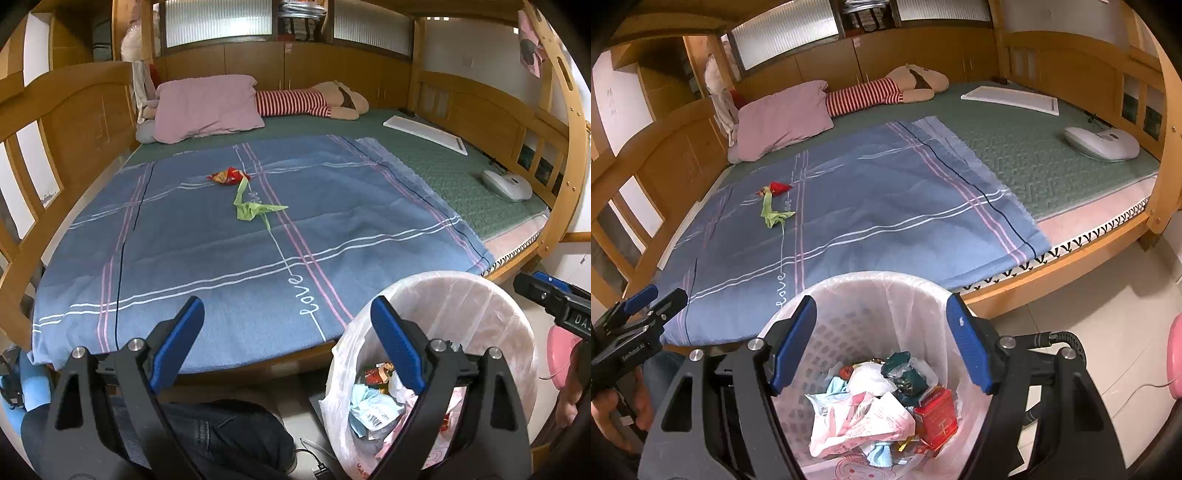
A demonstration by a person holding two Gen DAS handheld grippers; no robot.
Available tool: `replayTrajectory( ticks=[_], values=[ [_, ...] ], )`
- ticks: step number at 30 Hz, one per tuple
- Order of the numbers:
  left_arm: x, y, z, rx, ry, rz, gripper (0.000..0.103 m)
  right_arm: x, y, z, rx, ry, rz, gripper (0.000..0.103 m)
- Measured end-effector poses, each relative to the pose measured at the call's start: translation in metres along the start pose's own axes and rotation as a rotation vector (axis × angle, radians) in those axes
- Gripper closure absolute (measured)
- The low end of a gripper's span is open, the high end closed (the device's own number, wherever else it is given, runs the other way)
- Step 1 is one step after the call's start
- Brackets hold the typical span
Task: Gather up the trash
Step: 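Move both grippers back over the bed and grasp the green paper with the left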
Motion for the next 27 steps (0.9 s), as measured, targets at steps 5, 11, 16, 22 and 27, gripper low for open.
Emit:
replayTrajectory(
  ticks=[5,11,16,22,27],
  values=[
    [-0.014,0.020,-0.004,-0.039,-0.029,0.031,0.012,-0.003,0.011,0.002,-0.009,-0.007,0.013,0.031],
    [-0.044,0.037,0.002,-0.059,-0.116,0.065,0.012,-0.015,0.028,0.014,-0.041,-0.038,0.015,0.032],
    [-0.066,0.051,0.014,-0.057,-0.150,0.097,0.012,-0.030,0.041,0.026,-0.036,-0.062,0.037,0.032],
    [-0.085,0.084,0.037,-0.084,-0.199,0.082,0.012,-0.037,0.059,0.038,-0.054,-0.086,0.046,0.032],
    [-0.099,0.153,0.078,-0.145,-0.273,-0.004,0.012,-0.034,0.064,0.042,-0.065,-0.063,0.054,0.032]
  ],
)
Point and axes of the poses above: each gripper's, at about its wrist camera, not at the fingertips, and y roughly the way its jaws point, x to its right, z to its top, the point moved 1 cm from there along y, roughly the way its jaws point, and after that the axes turned 11 degrees about -y, right-handed, at the moved point
